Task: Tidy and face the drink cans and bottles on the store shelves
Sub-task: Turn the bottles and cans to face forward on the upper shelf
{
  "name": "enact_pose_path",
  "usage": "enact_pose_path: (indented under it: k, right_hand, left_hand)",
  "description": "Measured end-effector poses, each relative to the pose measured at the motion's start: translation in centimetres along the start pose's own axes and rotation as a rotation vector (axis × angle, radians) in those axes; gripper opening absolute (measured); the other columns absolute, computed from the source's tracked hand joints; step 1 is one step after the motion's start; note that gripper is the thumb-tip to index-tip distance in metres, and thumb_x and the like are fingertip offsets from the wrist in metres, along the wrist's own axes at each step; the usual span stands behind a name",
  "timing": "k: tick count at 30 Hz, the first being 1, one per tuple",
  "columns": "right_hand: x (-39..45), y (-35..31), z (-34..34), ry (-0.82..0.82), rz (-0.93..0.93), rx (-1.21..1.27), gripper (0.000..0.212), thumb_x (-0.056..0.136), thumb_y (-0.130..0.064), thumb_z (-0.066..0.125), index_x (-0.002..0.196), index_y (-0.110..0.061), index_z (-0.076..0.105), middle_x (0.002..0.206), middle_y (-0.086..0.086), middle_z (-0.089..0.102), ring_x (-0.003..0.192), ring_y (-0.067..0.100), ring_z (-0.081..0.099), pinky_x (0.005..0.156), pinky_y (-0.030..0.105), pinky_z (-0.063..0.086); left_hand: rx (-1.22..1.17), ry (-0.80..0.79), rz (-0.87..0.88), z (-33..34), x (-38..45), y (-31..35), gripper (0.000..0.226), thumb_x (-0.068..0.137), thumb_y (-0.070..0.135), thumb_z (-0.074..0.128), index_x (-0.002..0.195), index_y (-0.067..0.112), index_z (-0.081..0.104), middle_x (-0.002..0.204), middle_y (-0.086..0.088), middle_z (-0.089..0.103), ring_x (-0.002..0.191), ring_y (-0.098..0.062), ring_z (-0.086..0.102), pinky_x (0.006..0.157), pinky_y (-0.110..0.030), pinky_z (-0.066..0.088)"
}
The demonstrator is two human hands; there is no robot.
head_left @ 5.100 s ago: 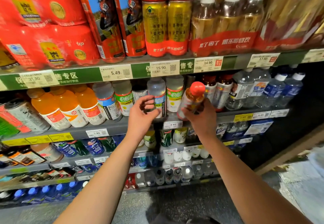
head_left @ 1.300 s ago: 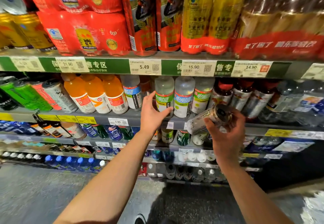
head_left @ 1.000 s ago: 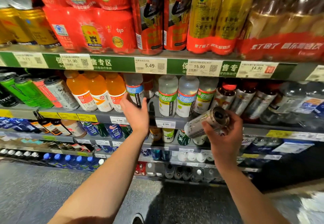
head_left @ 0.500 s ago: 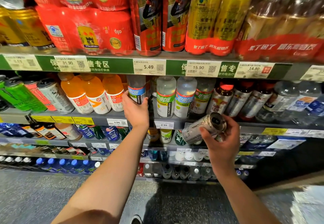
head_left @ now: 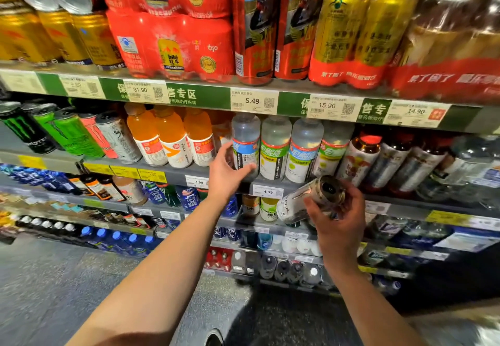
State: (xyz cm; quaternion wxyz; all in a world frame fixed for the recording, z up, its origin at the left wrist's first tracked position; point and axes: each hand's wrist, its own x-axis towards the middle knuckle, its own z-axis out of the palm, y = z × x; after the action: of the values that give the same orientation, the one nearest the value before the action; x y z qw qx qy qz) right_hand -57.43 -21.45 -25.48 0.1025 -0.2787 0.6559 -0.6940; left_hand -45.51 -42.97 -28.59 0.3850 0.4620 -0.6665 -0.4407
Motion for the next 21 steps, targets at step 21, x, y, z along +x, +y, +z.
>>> enact_pose_path:
  k: [21]
  right_hand:
    - [-3.9,-1.7,8.4,0.136,-0.002,0.027,0.062,0.072,-0.014,0.082,0.125,-0.016,0.05,0.112,0.002,0.064,0.098,0.005,0.065,0.09,0.018,0.052]
  left_hand:
    - [0.117,0.337,-0.024,-3.8,2.3,-2.9,0.083,0.086,0.023,0.077,0.151,0.002,0.031,0.153,-0.016,0.039,0.146,-0.03,0.03,0.119,-0.033,0.021]
